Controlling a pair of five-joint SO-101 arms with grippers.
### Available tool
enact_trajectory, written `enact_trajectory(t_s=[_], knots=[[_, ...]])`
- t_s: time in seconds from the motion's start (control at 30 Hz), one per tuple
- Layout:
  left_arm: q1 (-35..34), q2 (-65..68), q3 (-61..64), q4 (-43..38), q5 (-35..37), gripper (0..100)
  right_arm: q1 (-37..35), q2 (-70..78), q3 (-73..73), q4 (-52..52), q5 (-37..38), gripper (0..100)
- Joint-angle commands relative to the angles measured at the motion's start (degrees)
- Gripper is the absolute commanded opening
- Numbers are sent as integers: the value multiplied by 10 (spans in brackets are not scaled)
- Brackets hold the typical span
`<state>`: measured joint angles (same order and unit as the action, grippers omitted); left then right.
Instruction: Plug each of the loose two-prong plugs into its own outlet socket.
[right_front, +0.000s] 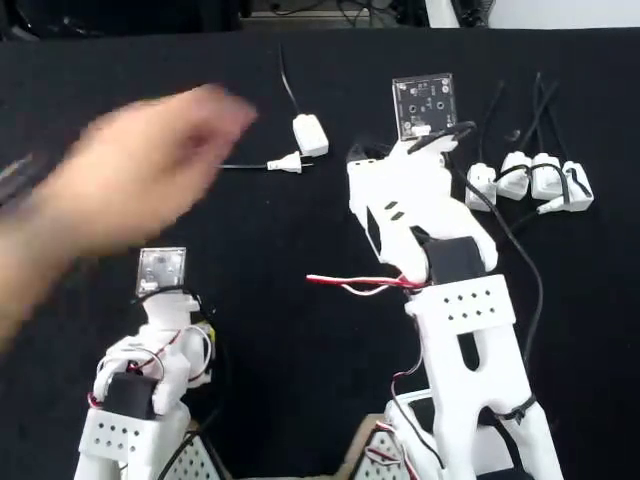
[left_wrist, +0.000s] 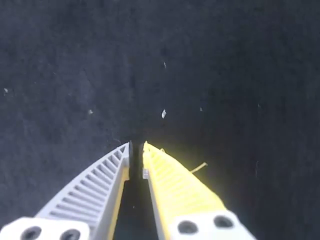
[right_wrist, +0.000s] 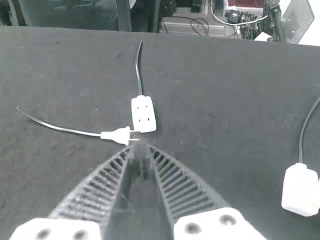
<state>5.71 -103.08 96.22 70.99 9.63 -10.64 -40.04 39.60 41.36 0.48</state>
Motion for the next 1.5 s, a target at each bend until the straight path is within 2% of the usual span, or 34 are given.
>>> enact_trajectory(t_s=[0.0,0.27,0.53,1.1,1.23,1.33,1.47], knots=[[7,-7,11,16,6,59,14,-22,0,-11,5,12],[8,-7,11,16,6,59,14,-22,-4,-9,9,12],[11,-7,11,16,6,59,15,-22,-21,50,9,12],[8,-7,11,16,6,59,-1,7,-29,55,8,35],[9,-7,11,16,6,59,-34,116,-101,155,8,140],[8,-7,11,16,6,59,-46,228,-210,271,10,149],[8,-7,11,16,6,59,-26,323,-381,391,5,149]])
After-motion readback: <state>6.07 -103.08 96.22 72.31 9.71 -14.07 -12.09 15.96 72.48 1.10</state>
